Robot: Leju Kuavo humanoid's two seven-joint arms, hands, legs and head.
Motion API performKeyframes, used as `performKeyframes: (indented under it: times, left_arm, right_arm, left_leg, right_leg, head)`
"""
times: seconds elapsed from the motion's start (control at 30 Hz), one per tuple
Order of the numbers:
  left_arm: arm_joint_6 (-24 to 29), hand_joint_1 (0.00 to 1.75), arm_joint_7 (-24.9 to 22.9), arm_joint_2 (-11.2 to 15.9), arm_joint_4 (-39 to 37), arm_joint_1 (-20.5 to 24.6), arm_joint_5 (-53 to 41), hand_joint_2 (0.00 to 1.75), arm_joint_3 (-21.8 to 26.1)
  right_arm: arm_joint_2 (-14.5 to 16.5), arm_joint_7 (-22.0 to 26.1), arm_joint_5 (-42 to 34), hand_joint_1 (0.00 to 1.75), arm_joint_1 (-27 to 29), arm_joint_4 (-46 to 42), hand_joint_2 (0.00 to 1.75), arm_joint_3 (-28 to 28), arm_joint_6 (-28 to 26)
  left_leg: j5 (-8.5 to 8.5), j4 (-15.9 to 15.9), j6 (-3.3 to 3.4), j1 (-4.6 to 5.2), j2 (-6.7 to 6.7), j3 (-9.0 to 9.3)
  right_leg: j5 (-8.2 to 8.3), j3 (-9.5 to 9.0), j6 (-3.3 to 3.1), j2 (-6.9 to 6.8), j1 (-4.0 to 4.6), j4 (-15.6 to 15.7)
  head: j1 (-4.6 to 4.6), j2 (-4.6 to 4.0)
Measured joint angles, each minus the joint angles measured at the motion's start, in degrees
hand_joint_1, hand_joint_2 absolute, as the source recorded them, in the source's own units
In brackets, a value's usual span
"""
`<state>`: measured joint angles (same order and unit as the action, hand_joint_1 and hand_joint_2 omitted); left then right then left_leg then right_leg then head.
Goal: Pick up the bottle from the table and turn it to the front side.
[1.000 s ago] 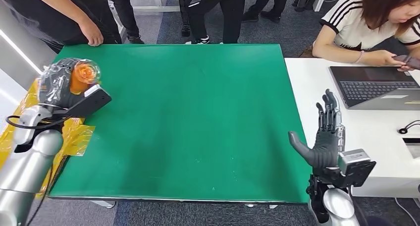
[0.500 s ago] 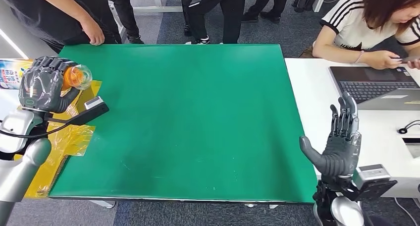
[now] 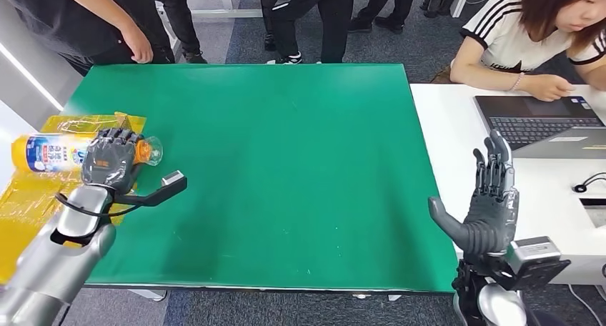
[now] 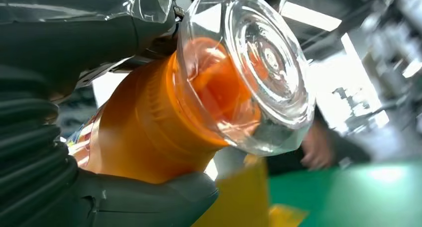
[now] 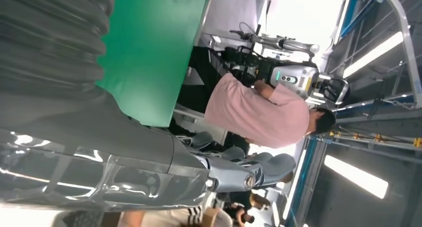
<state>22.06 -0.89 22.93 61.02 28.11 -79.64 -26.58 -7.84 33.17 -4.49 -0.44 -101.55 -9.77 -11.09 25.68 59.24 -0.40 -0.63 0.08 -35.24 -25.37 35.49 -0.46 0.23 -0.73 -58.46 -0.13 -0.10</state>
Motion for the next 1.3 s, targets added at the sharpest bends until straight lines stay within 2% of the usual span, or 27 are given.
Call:
performKeyframes:
  times: [0.13,0.2,0.4,0.57,0.67,0.73,0.9,1.13,1.3]
  left_arm:
    - [-0.99,1.75,-7.79,-2.08,-8.28,0.02,-8.09,1.75,-0.02]
    - [-1.5,1.75,-9.84,-2.87,-11.38,0.02,-9.6,1.75,-0.02]
    - [-2.9,1.75,-11.51,-4.44,-16.26,0.24,-10.06,1.75,-0.05]
    - [-4.17,1.75,-12.66,-4.69,-17.19,0.5,-10.08,1.75,-0.1]
    - [-4.35,1.75,-13.02,-5.43,-21.35,1.25,-10.02,1.75,-0.54]
    - [-3.37,1.75,-12.29,-6.06,-24.3,1.73,-10.01,1.75,-0.68]
    - [-2.02,1.75,-10.33,-6.59,-25.3,2.0,-9.97,1.75,-0.62]
    - [-0.68,1.75,1.99,-7.54,-24.88,1.97,-3.66,1.75,2.06]
    - [-0.34,1.75,4.49,-7.79,-24.05,1.55,-2.35,1.75,3.43]
  right_arm:
    - [0.36,-0.68,2.04,0.0,0.05,-0.51,1.75,0.0,0.72]
    - [0.72,-0.86,2.46,0.0,0.05,-0.72,1.75,0.0,0.91]
    - [1.42,-1.2,2.96,0.0,0.05,-0.99,1.75,0.0,1.07]
    - [1.55,-1.45,3.27,0.0,0.05,-1.03,1.75,0.0,1.32]
    - [1.96,-1.82,4.04,0.0,-0.02,-1.27,1.75,0.03,2.36]
    - [2.2,-2.06,4.5,0.0,-0.07,-1.4,1.75,0.04,2.96]
    - [2.27,-2.13,4.67,0.0,-0.1,-1.4,1.75,0.03,3.12]
    - [2.31,-2.5,4.54,0.0,-0.83,-1.74,1.75,0.01,3.98]
    - [2.22,-2.74,3.92,0.0,-1.49,-2.36,1.75,0.0,4.01]
  left_leg:
    - [0.0,0.0,0.0,-0.01,0.0,0.0]
    - [0.0,0.0,0.0,-0.01,-0.01,0.0]
    - [0.02,-0.01,-0.03,-0.01,-0.01,-0.01]
    - [0.02,-0.01,-0.03,-0.01,-0.01,0.0]
    - [0.01,0.0,-0.02,-0.01,-0.02,0.0]
    - [0.01,0.0,-0.02,-0.01,-0.03,0.0]
    - [0.01,-0.01,-0.02,0.0,-0.04,0.01]
    - [0.0,-0.01,-0.01,0.0,-0.15,0.09]
    - [-0.02,-0.01,0.0,0.0,-0.15,0.09]
  right_leg:
    - [0.0,0.01,0.0,0.0,0.0,0.0]
    - [-0.01,0.01,0.0,-0.02,0.01,0.0]
    - [-0.01,0.01,0.0,-0.01,0.01,0.0]
    - [-0.01,0.01,0.0,-0.01,0.01,0.0]
    - [-0.01,0.0,0.0,-0.02,0.01,0.0]
    - [-0.01,-0.01,0.0,-0.03,0.0,-0.01]
    - [-0.01,-0.04,0.0,-0.06,0.0,-0.01]
    - [-0.01,-0.17,0.0,-0.21,0.0,-0.01]
    - [0.0,-0.18,0.0,-0.22,0.0,-0.01]
  head:
    - [0.0,0.0]
    - [-0.01,-0.01]
    - [0.01,0.0]
    - [0.02,0.0]
    - [0.0,-0.01]
    - [-0.01,0.0]
    - [0.0,-0.01]
    - [0.0,-0.01]
    - [-0.01,-0.01]
